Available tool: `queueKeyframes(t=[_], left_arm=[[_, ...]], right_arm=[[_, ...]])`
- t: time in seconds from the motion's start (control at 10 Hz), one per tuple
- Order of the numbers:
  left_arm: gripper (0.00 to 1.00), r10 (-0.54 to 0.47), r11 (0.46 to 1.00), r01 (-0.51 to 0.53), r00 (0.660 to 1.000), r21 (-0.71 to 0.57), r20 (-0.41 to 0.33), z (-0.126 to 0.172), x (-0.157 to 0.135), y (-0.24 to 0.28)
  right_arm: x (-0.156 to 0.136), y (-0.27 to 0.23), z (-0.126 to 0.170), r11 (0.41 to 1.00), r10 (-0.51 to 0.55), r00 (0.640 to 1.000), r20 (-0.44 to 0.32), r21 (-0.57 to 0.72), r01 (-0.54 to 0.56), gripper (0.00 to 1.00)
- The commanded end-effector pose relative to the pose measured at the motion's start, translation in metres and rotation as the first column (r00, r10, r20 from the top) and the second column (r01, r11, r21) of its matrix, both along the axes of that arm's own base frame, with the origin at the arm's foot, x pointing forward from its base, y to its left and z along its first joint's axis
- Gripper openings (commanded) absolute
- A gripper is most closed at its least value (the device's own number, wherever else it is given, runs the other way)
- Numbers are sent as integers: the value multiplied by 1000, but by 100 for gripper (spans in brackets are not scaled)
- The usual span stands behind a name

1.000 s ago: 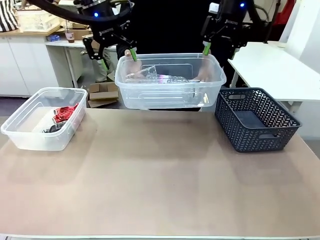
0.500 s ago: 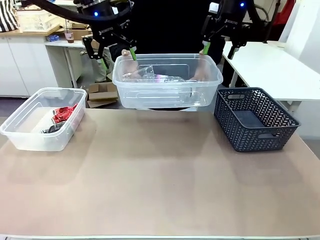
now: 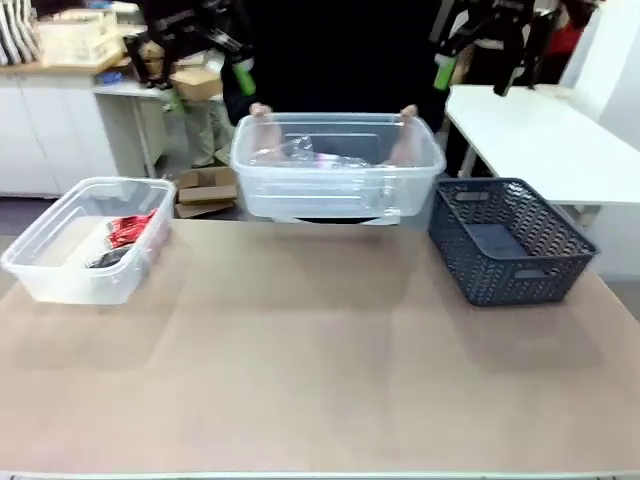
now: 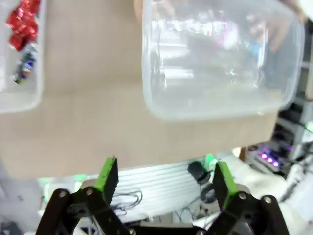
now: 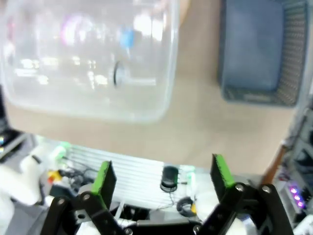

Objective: Sort the waste into each basket.
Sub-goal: Release the Organizing box you were holding.

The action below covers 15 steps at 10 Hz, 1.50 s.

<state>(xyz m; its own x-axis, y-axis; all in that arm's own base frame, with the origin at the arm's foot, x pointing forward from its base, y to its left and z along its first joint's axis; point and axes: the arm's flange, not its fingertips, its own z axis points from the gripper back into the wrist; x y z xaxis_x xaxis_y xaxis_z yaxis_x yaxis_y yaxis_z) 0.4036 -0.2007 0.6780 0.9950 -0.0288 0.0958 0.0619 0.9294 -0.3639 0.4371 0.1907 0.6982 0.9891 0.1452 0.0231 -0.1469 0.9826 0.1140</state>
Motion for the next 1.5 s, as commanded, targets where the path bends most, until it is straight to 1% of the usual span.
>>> queueKeyframes(t=[0.0,0.1,0.2,0.3,0.4,0.5,0.6,0.7,0.9,1.0,1.1,1.2,1.3,1.4], left_arm=[[100,-139,988,144,987,-59,82,-12,-100,30],[100,-184,980,194,971,-54,153,-12,-147,32],[100,-97,990,120,965,-79,242,-15,-177,37],[100,-78,992,96,977,-81,198,-22,-174,39],[100,-100,993,103,994,-53,43,-40,-155,42],[100,-175,984,169,977,-63,-119,-66,-128,46],[100,-196,979,171,945,-113,-264,-89,-95,46],[100,-109,993,111,993,-39,49,-49,-173,46],[100,-109,993,111,993,-39,49,-49,-173,46],[100,-109,993,111,993,-39,49,-49,-173,46],[100,-131,990,130,991,-51,-5,-59,-154,45],[100,-111,981,110,994,-158,6,-65,-175,72],[100,-89,931,88,996,-355,12,-70,-196,109],[100,-72,820,81,997,-566,39,-77,-214,150]], right_arm=[[-99,-7,-29,999,28,995,99,21,-30,100],[-128,-5,-37,996,-89,988,123,9,89,100],[-147,-5,-51,982,-187,974,128,-5,189,100],[-151,-7,-65,968,-241,965,101,-45,246,100],[-148,-13,-81,955,-284,957,53,-78,288,100],[-142,-22,-96,958,-277,961,8,-81,277,100],[-126,-30,-106,953,-287,957,-30,-110,282,100],[-156,-20,-88,963,-247,968,44,-98,250,100],[-156,-20,-88,963,-247,968,44,-98,250,100],[-145,-26,-102,957,-266,964,9,-116,265,100],[-141,-23,-106,975,-221,975,-4,-7,221,100],[-168,-46,-115,960,-147,989,19,243,138,100],[-199,-73,-122,864,-122,992,39,496,86,100],[-224,-98,-124,681,-176,981,87,730,57,100]])
